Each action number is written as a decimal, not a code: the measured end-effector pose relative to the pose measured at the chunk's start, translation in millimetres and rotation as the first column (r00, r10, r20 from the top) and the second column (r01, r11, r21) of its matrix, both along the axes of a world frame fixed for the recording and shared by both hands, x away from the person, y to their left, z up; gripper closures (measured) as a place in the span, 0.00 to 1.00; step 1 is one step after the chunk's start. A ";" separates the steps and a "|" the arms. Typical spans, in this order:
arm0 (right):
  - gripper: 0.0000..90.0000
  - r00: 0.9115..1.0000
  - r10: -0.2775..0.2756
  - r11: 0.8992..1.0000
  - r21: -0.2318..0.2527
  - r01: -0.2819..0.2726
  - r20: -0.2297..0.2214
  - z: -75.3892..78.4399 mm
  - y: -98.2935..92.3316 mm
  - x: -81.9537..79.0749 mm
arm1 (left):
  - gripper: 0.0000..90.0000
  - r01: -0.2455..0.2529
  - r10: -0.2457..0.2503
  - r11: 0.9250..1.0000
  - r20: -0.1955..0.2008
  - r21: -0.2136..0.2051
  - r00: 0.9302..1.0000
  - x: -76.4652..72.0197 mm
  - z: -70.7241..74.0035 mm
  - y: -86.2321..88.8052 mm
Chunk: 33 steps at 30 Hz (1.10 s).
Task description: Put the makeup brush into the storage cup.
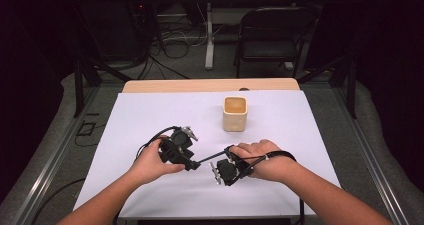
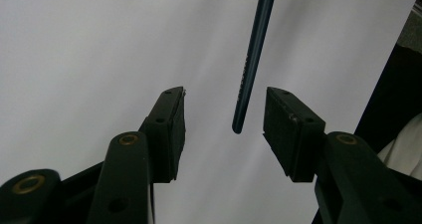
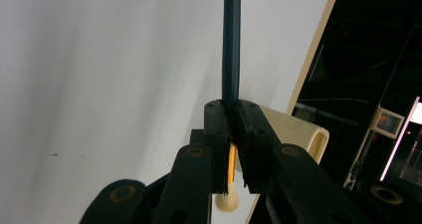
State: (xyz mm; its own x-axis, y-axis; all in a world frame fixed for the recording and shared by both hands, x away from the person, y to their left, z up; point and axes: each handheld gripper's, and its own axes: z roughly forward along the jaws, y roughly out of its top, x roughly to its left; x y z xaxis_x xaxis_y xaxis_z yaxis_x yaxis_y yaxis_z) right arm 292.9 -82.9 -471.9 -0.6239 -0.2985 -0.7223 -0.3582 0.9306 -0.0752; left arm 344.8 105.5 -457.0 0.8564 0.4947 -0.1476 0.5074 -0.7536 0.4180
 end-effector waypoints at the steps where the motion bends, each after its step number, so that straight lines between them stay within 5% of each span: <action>1: 0.93 1.000 0.003 1.000 -0.001 -0.003 0.001 0.2 0.1 0.1 | 0.57 0.002 -0.002 1.000 0.001 0.000 1.000 0.2 -0.5 -1.0; 33: 0.93 1.000 0.026 1.000 -0.011 -0.025 0.015 -0.7 0.4 -1.0 | 0.72 0.045 -0.044 0.998 -0.051 0.033 0.998 4.6 -10.7 -18.4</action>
